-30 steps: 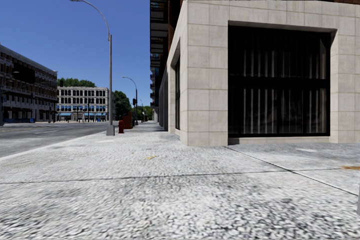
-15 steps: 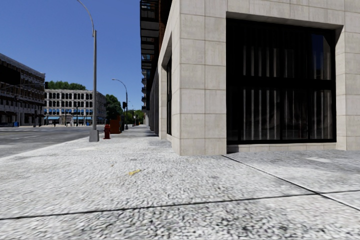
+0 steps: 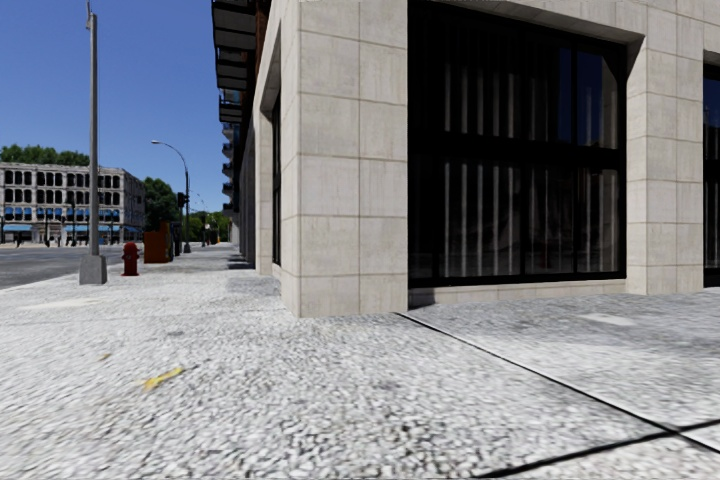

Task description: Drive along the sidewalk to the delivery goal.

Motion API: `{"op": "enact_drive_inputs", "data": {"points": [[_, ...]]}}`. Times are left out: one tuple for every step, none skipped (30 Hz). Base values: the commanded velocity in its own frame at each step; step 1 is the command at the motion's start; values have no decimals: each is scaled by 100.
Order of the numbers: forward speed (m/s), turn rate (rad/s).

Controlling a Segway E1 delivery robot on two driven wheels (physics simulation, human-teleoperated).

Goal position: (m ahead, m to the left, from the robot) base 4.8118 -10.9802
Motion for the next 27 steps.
{"op": "enact_drive_inputs", "data": {"points": [[163,-58],[163,-59],[163,-59],[163,-60],[163,-64],[163,-66],[163,-66],[163,-66],[163,-66],[163,-67],[163,-67],[163,-67],[163,-67],[163,-67],[163,-67],[163,-67],[163,-67],[163,-67],[163,-67],[163,-67],[163,-67],[163,-67],[163,-67],[163,-67],[200,-67],[200,-67],[200,-67]]}}
